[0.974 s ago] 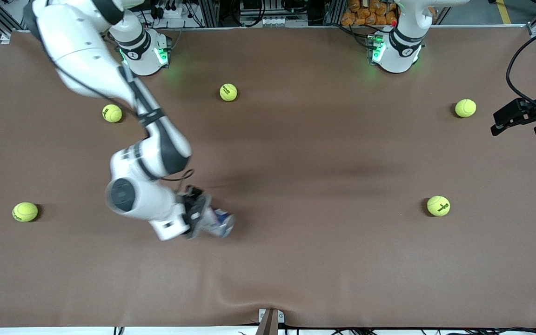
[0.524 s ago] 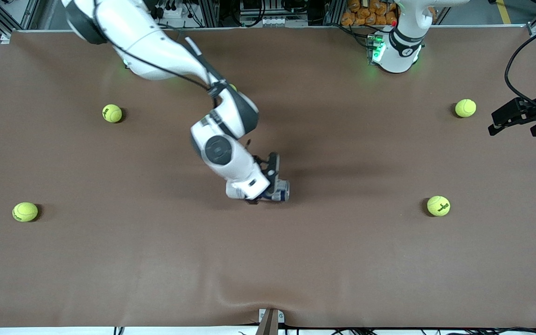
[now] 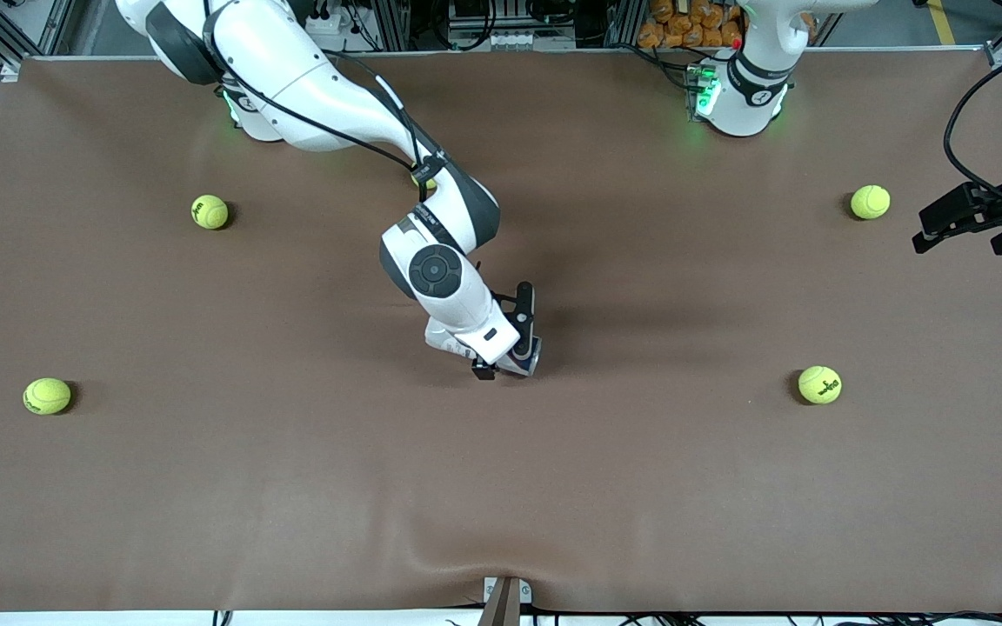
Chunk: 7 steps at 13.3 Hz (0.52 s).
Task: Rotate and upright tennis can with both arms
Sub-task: 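Carry the can with the right gripper toward the table middle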
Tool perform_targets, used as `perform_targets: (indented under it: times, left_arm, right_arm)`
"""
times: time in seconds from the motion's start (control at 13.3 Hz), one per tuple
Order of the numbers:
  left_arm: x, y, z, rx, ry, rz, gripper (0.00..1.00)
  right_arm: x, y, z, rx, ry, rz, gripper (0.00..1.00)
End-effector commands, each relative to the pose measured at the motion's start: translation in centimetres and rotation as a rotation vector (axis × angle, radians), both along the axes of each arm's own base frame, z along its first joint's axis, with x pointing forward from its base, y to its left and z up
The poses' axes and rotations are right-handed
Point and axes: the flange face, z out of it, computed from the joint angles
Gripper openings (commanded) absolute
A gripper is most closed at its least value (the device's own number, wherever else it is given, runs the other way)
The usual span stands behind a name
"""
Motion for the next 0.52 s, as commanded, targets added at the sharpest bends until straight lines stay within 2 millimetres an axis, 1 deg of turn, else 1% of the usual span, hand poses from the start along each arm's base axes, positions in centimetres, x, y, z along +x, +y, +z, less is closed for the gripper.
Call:
perform_targets:
  times: [0.0,0.15,0.22,0.3,0.37,0.45]
  left_arm:
    - [-0.1,0.1,0.4,-0.018,0.006,0.005,1.0]
    - [-0.2,0.2,0.6,-0.018,0.003,0.008,1.0]
    - [-0.2,0.1,0.7,-0.019,0.0,0.003,1.0]
    - [-0.2,0.0,0.8,-0.036,-0.002,0.002,1.0]
    - [-0.2,-0.1,0.8,-0.071,-0.002,0.001,1.0]
    - [-0.1,-0.4,0.8,-0.127,-0.002,0.002,1.0]
  right_arm:
    - [-0.1,-0.5,3.3,-0.014,0.036,0.003,1.0]
    - [-0.3,-1.1,7.1,-0.029,0.063,-0.036,1.0]
    - [0.0,-2.1,9.0,-0.041,0.082,-0.082,1.0]
    - [0.9,-3.9,10.8,-0.043,0.091,-0.144,1.0]
    - [2.3,-6.0,12.2,-0.04,0.088,-0.2,1.0]
    - [3.8,-8.7,13.9,-0.034,0.083,-0.259,1.0]
